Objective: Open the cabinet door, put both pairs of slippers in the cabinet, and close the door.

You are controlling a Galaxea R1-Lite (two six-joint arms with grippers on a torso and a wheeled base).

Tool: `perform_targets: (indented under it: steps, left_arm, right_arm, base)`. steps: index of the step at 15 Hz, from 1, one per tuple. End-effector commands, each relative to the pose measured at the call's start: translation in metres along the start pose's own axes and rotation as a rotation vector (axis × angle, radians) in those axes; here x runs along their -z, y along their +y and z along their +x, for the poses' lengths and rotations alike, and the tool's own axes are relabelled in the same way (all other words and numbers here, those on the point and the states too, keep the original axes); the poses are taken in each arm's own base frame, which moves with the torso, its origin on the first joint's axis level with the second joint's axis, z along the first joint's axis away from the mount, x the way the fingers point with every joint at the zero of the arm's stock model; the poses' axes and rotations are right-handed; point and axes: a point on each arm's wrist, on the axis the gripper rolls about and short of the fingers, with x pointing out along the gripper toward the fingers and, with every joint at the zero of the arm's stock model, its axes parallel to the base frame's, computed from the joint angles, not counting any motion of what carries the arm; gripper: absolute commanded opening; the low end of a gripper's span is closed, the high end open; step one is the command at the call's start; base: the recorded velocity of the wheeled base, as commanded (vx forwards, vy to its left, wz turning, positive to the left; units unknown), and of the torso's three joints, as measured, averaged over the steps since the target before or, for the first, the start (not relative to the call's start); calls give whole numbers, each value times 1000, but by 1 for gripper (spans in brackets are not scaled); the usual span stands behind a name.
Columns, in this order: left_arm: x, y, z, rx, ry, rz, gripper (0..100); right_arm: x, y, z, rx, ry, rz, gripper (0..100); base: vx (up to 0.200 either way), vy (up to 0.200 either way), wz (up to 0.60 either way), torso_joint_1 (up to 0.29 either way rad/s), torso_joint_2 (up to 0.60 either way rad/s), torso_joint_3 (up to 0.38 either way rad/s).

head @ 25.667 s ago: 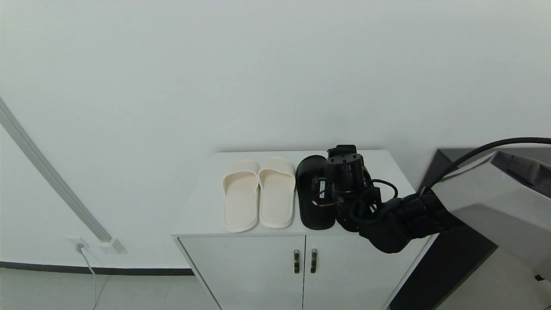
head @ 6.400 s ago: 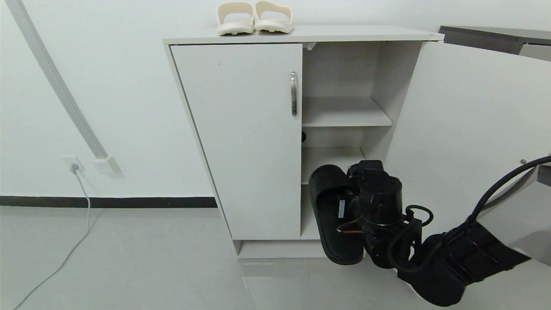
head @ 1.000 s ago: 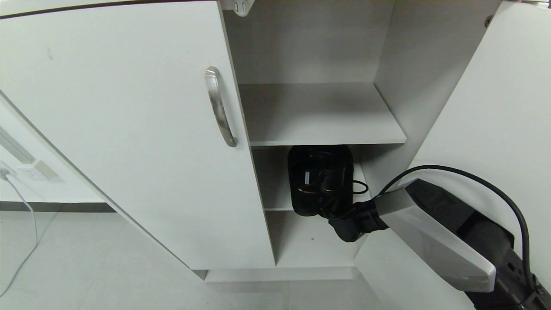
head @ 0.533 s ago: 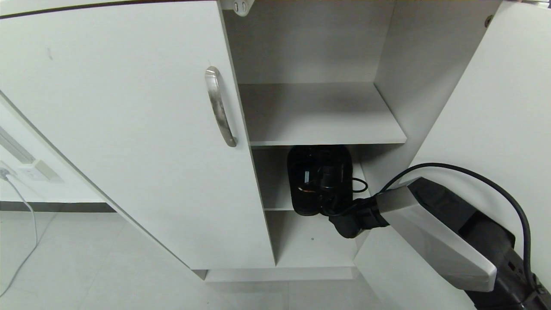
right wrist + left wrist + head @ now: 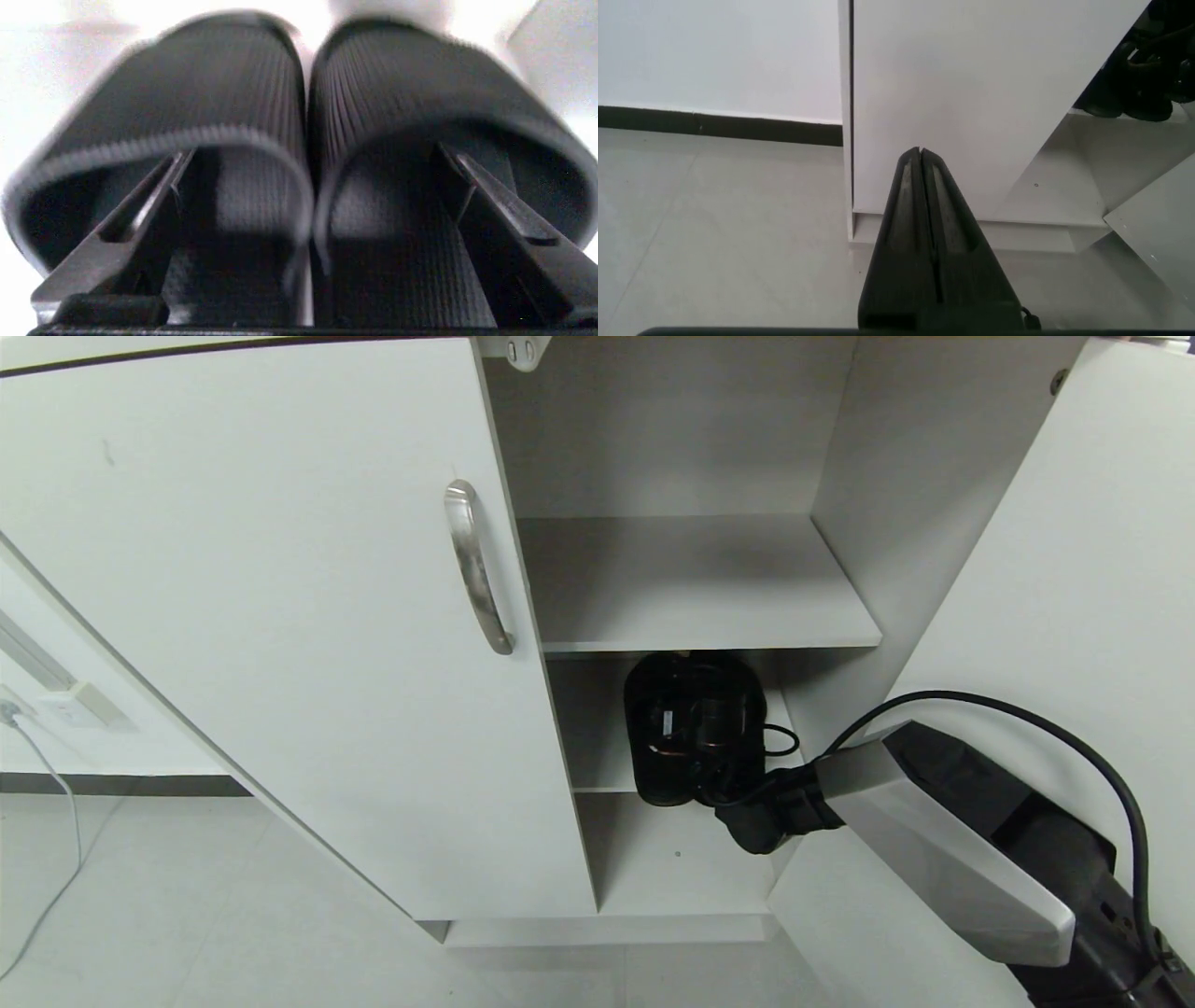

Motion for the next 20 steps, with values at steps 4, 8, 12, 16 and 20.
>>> perform_targets:
  steps: [4, 8, 12, 16, 20]
  left_arm:
    - [0, 0, 0, -1, 2, 0, 0]
    - [0, 0, 0, 0, 2, 0, 0]
    - [0, 0, 0, 0, 2, 0, 0]
    - [0, 0, 0, 0, 2, 3, 0]
    - [0, 0, 0, 2, 2, 3, 0]
  right_arm:
    - [-9, -7, -25, -16, 9, -6, 100]
    - [-14, -15, -63, -53, -8, 7, 100]
    - [-22, -19, -97, -95, -13, 13, 100]
    - [-18, -29, -139, -146, 24, -20, 100]
    - [-16, -30, -144, -155, 29, -29, 100]
  base:
    - [0, 0, 0, 0, 0, 0]
    - [0, 0, 0, 0, 0, 0]
    - [0, 0, 0, 0, 0, 0]
    - [0, 0, 0, 0, 0, 0]
    - [0, 0, 0, 0, 0, 0]
